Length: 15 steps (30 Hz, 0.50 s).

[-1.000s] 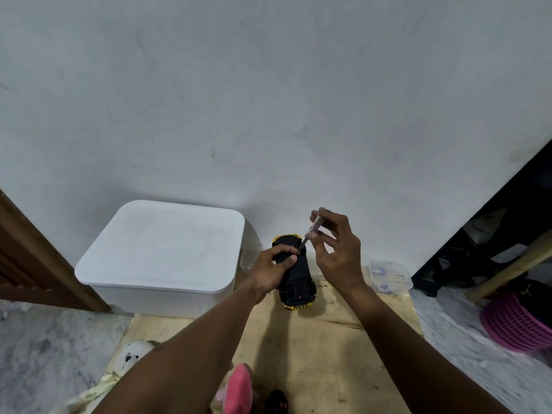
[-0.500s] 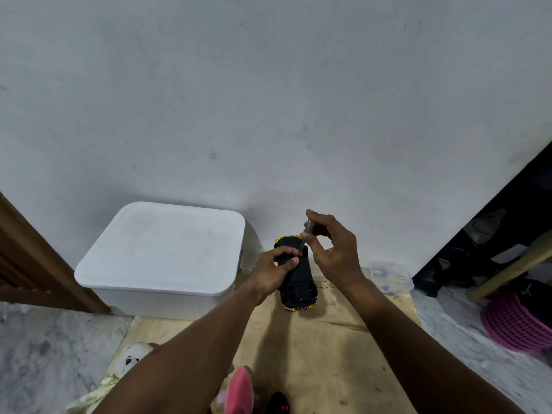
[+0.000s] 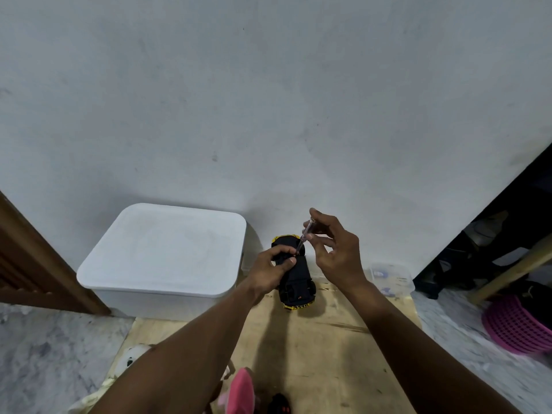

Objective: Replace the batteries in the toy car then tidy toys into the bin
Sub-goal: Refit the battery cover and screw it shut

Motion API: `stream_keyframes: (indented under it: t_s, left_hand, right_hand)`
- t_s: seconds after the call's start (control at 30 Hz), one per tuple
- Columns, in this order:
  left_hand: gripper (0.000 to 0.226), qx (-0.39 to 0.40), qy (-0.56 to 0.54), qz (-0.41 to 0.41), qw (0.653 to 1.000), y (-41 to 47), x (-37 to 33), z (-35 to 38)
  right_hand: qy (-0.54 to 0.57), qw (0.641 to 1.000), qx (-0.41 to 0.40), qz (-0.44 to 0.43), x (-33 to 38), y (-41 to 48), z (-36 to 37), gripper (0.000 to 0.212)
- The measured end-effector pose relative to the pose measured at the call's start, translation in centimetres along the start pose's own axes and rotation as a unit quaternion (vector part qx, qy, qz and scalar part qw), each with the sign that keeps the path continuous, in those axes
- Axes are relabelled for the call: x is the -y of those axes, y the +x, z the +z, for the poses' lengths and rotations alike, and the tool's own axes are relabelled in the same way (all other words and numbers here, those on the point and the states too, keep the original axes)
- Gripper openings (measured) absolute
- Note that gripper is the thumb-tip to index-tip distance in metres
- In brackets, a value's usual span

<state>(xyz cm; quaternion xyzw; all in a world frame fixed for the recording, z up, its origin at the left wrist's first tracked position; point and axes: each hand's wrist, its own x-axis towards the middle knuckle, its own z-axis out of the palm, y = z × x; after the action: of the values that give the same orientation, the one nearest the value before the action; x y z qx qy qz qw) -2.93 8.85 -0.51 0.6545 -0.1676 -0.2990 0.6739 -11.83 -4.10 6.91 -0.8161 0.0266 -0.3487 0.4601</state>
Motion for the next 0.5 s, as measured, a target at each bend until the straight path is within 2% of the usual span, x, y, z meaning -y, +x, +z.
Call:
stream_keyframes:
  t_s: [0.13,0.33,0.5]
  left_hand:
    - [0.017,0.005,-0.002,0.007,1.000,-0.17,-0.02,0.16]
    - [0.022,0.012,0.004,0.023,1.000,-0.34,-0.19,0.16]
    - [0.021,0.013,0.007,0.019,1.000,-0.58,0.02,-0.35]
  right_hand:
    - [-0.032,0.999,-0.014,-0.011,-0.02,0.13,0.10,0.056]
    - [0.005,1.000,-0.010,0.012,0.35,0.16,-0.08,0.049]
    - [-0.012,1.000,-0.005,-0.014,0.01,0.47,-0.13,0.043]
